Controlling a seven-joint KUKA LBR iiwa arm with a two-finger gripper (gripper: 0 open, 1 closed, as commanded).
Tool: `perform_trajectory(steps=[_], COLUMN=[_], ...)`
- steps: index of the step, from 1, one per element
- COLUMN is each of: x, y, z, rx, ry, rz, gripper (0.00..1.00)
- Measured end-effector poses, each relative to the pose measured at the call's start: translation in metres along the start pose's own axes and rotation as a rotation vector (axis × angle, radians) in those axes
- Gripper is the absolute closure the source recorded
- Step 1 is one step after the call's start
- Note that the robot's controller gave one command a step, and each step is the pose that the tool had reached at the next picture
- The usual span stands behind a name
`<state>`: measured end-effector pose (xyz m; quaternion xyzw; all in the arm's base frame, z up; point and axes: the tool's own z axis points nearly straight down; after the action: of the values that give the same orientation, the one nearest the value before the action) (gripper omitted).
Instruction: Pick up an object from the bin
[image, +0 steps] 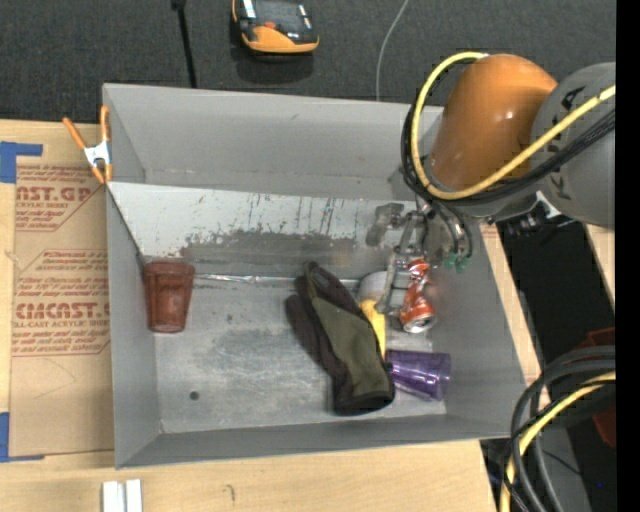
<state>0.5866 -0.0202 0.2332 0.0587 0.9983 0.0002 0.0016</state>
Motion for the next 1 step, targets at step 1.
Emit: perform_trajectory(steps=[1], x=[0.0], y=[-0.0001], z=[0.0], rx=[0.0], ry=[0.0], rz=[0.0], gripper=[0.0])
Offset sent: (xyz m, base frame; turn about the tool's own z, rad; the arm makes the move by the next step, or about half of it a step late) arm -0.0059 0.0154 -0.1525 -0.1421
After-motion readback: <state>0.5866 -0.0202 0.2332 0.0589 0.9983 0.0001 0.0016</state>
